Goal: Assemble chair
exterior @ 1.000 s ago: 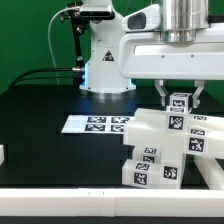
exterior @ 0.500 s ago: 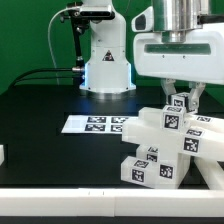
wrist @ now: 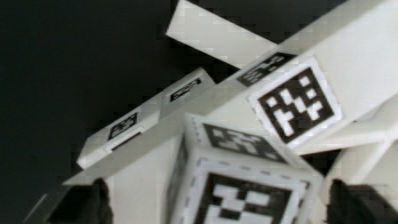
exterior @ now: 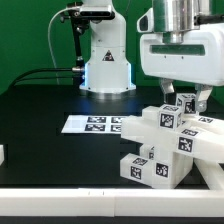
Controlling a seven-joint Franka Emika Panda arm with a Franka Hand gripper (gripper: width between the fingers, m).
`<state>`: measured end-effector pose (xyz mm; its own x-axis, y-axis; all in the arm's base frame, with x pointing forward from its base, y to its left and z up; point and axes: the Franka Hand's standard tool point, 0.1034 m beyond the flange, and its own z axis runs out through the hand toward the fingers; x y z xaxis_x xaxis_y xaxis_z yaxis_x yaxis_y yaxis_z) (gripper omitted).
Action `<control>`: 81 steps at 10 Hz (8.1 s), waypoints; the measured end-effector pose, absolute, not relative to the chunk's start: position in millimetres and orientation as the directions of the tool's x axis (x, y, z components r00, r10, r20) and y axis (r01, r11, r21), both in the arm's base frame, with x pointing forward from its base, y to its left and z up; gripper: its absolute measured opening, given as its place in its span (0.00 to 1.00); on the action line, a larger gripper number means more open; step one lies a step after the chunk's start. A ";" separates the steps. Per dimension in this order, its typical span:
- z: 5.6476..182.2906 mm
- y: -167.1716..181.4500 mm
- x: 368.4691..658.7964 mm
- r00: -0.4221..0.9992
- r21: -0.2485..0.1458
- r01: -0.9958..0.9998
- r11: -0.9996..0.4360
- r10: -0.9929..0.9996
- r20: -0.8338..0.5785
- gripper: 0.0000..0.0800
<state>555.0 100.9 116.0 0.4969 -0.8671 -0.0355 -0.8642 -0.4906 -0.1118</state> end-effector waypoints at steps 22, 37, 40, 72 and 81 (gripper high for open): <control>113.8 104.0 561.9 0.294 -0.077 -0.954 -0.290 -0.954 -0.061 0.36; 106.8 114.3 554.3 0.921 -0.036 -0.391 -0.920 -0.390 -0.017 0.65; 106.6 115.0 554.1 0.831 -0.036 -0.556 -0.830 -0.555 -0.026 0.33; 104.9 119.6 553.6 0.531 -0.033 -0.847 -0.530 -0.847 -0.022 0.35; 107.4 117.3 557.1 0.567 -0.075 -0.823 -0.564 -0.823 -0.034 0.80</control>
Offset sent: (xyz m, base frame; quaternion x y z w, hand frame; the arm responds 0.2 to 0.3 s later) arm 0.0000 0.0000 0.0000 0.0000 0.0000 -0.1296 0.9916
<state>557.1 117.3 107.4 0.5672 -0.8229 -0.0345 -0.8225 -0.5638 -0.0751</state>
